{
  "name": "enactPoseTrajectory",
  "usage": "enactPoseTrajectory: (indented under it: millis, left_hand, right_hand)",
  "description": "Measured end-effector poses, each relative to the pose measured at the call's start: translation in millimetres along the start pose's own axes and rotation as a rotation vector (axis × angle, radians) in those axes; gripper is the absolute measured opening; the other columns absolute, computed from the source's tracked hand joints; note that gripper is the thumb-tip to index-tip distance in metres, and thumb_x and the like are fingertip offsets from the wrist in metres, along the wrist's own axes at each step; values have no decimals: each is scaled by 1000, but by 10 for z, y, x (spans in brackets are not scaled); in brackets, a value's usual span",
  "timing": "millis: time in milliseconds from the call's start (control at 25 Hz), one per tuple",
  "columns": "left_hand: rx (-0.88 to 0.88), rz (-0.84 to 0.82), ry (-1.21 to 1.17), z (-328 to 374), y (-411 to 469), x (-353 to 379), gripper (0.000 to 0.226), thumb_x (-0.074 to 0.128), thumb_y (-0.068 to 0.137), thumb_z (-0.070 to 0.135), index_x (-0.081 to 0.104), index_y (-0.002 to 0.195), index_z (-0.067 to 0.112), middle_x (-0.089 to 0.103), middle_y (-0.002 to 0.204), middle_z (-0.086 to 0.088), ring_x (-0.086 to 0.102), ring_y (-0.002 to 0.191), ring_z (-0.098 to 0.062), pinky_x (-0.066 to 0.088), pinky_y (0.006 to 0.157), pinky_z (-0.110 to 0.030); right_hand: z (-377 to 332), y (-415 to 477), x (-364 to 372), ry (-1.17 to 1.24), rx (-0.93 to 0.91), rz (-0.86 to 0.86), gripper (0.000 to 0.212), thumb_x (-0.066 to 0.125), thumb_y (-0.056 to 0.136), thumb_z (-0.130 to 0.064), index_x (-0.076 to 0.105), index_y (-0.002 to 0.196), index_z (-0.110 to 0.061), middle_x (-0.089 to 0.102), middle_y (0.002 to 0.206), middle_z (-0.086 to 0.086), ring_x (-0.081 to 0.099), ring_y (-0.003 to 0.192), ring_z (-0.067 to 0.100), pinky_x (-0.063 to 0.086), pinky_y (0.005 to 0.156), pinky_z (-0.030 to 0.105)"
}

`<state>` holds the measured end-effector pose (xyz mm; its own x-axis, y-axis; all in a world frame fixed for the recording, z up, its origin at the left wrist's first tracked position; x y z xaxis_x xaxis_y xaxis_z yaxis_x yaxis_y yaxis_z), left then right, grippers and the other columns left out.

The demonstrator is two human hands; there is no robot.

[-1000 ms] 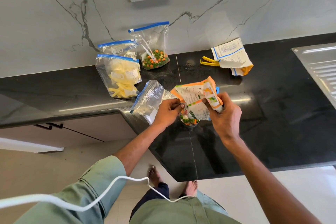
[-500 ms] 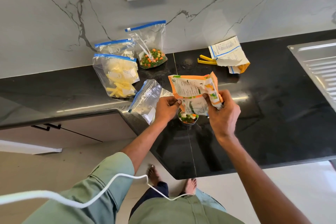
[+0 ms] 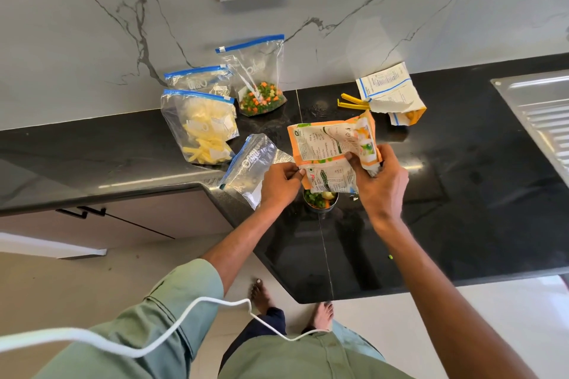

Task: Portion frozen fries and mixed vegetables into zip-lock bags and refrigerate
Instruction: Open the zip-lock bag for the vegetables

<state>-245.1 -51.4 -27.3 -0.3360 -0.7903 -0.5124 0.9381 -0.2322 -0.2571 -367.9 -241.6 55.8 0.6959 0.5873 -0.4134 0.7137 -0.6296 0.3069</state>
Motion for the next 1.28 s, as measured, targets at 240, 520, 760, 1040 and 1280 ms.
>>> enactPoseTrajectory:
  millis: [240, 520, 760, 1040, 1280]
  left_hand:
    - [-32, 6, -41, -22, 30, 14, 13, 68, 98, 26, 78, 105, 23, 78, 96, 8, 72, 91, -10, 61, 85, -43]
    - [-74, -67, -214, 31, 8, 47, 12, 63, 101, 22, 74, 106, 18, 77, 100, 4, 72, 89, -10, 55, 75, -23]
    - [-94, -101, -212, 142, 41, 24, 16, 64, 101, 24, 74, 109, 15, 77, 102, 1, 71, 93, -10, 50, 64, -16]
    - [-38, -132, -216, 497, 216, -80, 14, 65, 100, 22, 76, 105, 15, 76, 95, 4, 72, 89, -12, 56, 71, -34]
    - [-27, -159, -178, 588, 270, -99, 15, 66, 100, 23, 76, 108, 15, 77, 98, 2, 73, 95, -19, 58, 72, -35]
  right_hand:
    - [-58, 49, -3, -21, -42, -86, 31, 79, 94, -32, 62, 107, -10, 78, 113, -1, 76, 98, 12, 61, 63, 19]
    - [-45, 157, -31, -46, 2, -108, 33, 78, 94, -36, 63, 109, -11, 77, 113, -2, 75, 95, 11, 62, 65, 27]
    - [259, 369, -52, 35, 244, -102, 36, 82, 89, -38, 67, 114, -17, 76, 109, -8, 74, 93, 6, 63, 75, 34]
    - [767, 675, 19, 407, 751, -267, 42, 83, 88, -16, 66, 126, -10, 76, 118, 9, 78, 89, 15, 66, 69, 32]
    - [988, 770, 103, 488, 879, -316, 51, 84, 86, -21, 63, 129, -4, 79, 109, 11, 80, 88, 21, 66, 68, 36]
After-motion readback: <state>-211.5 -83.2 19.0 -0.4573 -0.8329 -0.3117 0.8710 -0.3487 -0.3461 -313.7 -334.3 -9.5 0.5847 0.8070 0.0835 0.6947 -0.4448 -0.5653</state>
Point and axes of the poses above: each hand's wrist, its own y-axis towards the middle knuckle, its own x-axis out of the palm, z = x × y, the point moved 5 cm from there along y, towards the middle knuckle
